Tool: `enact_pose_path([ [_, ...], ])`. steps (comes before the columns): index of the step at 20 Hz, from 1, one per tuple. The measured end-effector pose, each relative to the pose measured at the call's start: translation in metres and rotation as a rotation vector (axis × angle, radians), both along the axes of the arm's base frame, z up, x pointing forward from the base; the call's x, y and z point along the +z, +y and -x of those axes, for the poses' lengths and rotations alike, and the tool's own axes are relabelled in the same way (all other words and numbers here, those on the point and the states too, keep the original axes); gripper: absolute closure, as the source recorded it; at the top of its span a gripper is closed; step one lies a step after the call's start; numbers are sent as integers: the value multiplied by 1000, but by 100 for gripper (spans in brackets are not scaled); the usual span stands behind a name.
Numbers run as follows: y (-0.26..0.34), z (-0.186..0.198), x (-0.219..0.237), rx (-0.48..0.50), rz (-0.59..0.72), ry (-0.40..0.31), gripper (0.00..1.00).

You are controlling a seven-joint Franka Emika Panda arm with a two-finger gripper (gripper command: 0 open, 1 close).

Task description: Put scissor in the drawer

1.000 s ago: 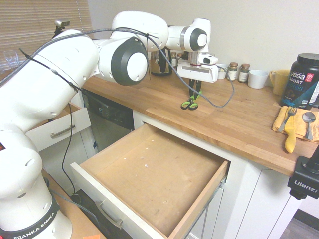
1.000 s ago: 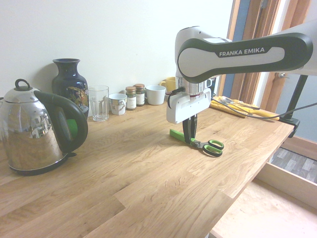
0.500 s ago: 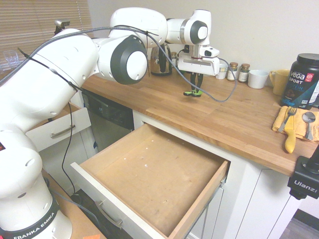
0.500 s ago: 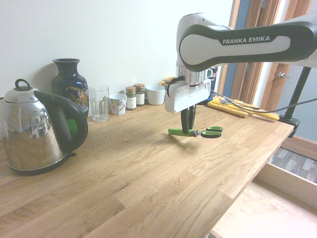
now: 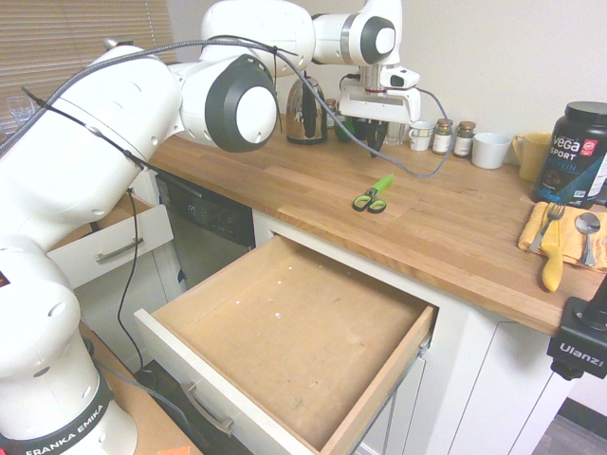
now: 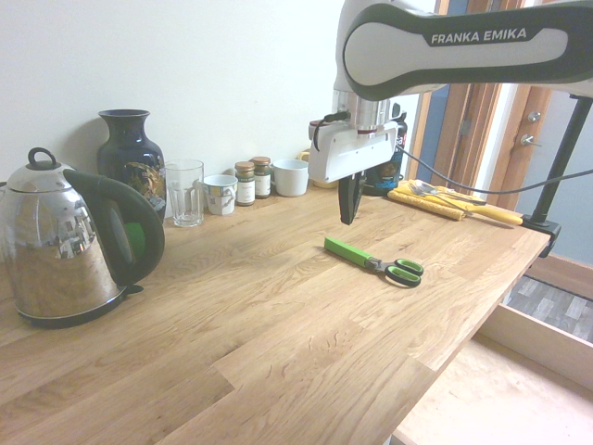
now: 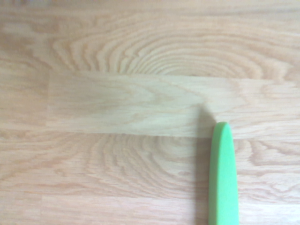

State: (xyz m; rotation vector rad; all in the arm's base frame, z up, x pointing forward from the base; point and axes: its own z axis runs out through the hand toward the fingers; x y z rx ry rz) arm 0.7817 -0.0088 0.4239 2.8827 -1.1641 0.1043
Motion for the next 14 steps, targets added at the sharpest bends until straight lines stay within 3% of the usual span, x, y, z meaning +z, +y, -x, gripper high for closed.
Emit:
enact_pose_path([
  [7,-3,1,3,-5,0,-4,100],
  [8,-5,1,5,-6,0,-5,0],
  [14,-21,8,17,-27,-1,-3,0],
])
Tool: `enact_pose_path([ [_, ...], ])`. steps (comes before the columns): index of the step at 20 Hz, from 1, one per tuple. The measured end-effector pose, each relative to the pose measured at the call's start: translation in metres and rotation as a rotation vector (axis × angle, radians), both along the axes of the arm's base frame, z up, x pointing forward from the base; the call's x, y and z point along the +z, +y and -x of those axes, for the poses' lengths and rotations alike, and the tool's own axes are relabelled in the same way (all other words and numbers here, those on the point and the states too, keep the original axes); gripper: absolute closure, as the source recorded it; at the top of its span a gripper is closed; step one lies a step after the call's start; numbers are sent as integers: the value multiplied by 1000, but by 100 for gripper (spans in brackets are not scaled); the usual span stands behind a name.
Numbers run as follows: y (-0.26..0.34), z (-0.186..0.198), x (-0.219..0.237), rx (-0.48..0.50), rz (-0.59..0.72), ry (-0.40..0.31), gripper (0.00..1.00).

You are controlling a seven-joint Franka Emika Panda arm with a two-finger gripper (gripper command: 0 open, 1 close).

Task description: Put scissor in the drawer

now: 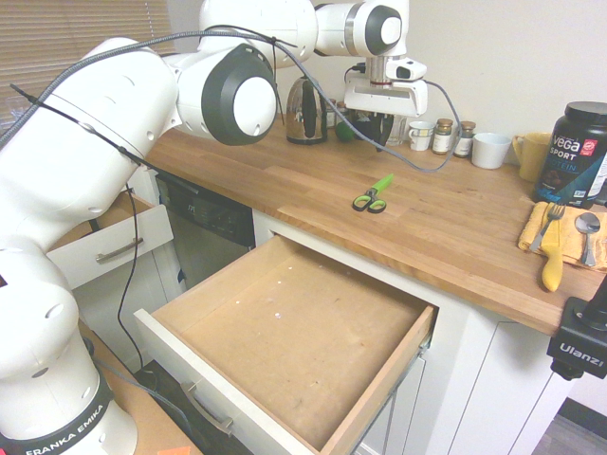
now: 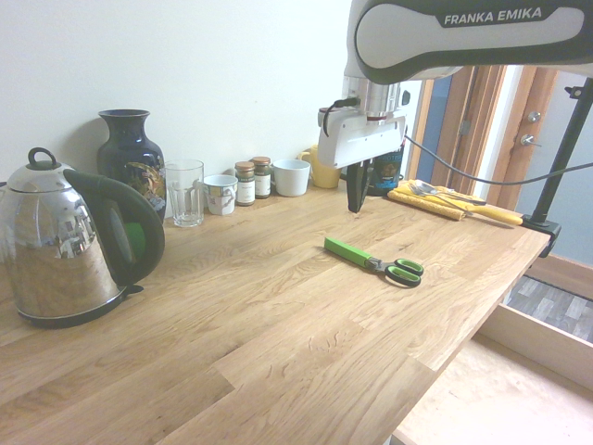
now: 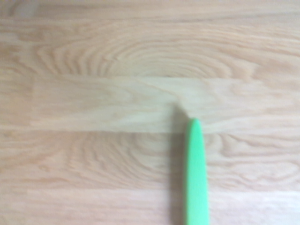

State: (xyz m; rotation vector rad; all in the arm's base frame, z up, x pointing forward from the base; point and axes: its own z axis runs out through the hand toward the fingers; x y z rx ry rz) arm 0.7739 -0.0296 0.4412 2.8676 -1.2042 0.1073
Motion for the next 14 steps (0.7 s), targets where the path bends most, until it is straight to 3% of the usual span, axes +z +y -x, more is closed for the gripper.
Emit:
enact_pose_path([
  [14,-13,45,-32,-17,-11,28,0],
])
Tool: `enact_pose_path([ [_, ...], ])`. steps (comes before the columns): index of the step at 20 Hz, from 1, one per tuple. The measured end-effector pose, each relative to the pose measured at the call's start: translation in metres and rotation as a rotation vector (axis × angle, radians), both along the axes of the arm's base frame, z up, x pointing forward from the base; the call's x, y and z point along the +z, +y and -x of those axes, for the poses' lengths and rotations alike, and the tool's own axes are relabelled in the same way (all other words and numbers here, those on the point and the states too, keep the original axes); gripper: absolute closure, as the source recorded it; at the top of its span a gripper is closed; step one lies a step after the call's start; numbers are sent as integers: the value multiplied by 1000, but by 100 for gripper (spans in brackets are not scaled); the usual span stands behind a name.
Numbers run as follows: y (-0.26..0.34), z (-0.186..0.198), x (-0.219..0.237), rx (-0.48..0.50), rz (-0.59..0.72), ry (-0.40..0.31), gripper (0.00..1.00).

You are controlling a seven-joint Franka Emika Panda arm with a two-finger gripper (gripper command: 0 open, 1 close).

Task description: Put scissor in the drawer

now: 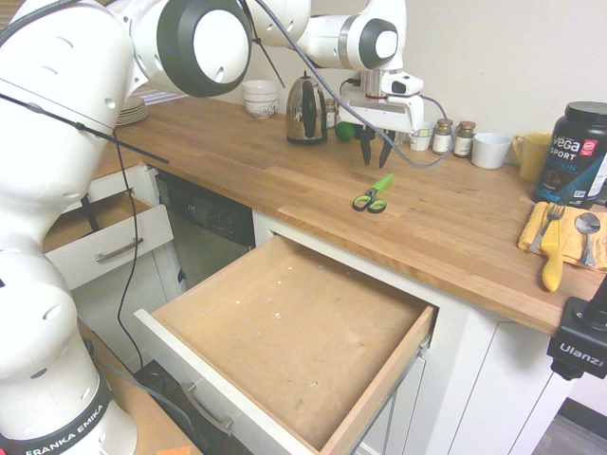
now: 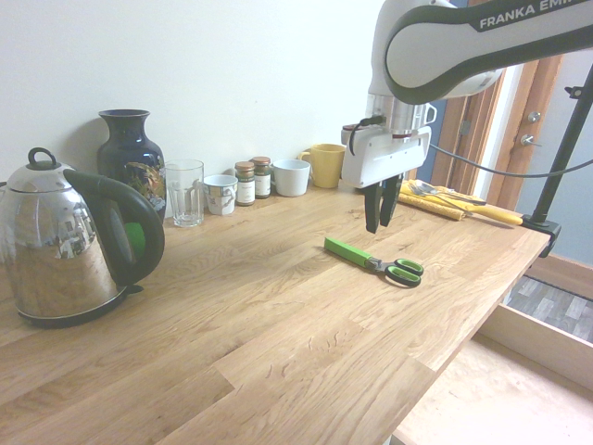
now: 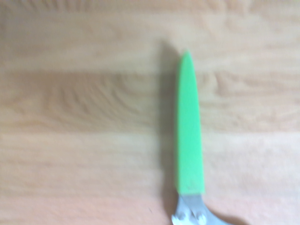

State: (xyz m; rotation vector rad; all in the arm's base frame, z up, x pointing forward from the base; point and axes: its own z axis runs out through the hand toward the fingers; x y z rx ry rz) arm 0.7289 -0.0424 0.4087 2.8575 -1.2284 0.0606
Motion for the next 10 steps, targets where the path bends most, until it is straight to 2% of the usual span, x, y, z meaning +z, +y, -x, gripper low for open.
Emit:
enact_pose_path([
  [5,-6,22,-20,-12,-3,13,0],
  [10,2,25,-30,-1,-4,25,0],
])
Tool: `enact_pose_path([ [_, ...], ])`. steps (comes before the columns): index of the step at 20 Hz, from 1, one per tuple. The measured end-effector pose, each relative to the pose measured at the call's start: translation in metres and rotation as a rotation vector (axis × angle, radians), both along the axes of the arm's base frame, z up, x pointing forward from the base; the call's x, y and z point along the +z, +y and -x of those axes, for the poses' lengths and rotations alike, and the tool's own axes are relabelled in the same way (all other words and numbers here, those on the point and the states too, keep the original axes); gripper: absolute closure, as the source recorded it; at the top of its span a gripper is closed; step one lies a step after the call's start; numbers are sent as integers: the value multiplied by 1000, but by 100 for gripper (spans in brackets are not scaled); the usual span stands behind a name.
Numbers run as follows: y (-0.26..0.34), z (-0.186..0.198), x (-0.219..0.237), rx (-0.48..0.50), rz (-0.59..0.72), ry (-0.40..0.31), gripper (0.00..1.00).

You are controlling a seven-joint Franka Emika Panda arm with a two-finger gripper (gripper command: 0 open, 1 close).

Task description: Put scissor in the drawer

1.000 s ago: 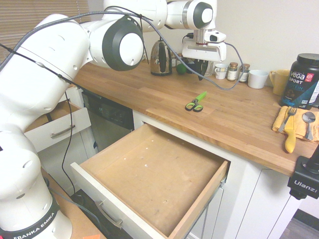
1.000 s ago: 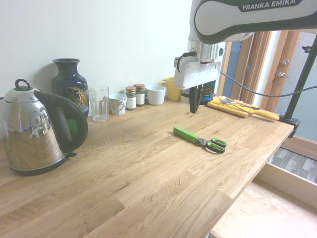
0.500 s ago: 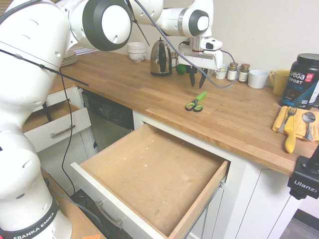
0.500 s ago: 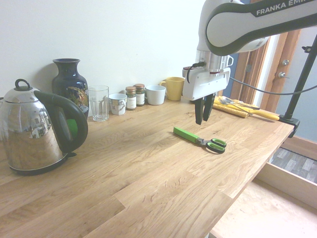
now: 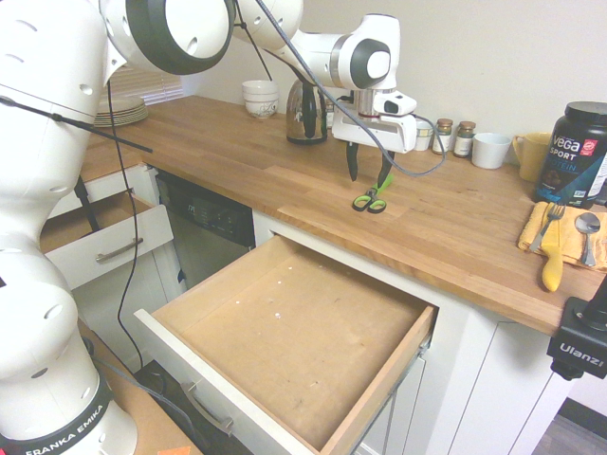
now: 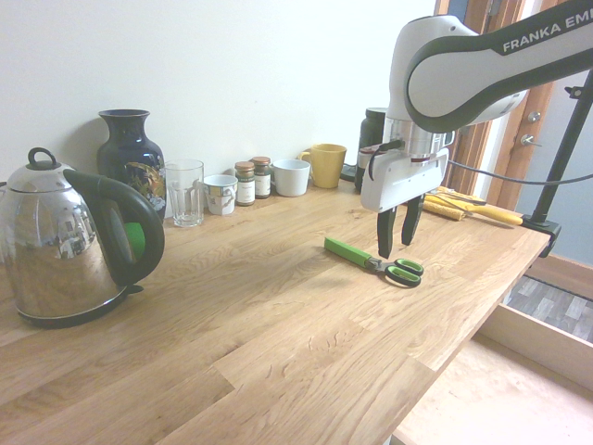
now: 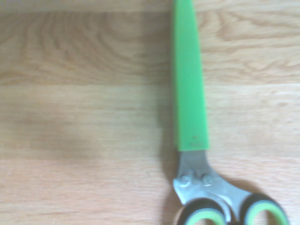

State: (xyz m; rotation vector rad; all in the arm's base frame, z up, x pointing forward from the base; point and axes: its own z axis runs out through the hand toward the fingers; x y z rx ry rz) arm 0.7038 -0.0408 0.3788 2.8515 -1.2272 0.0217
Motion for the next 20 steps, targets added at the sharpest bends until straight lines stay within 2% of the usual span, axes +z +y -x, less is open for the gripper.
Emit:
enact_pose_path([
  [12,1,-3,-13,1,0,14,0],
  [20,1,-19,-20,3,4,13,0],
])
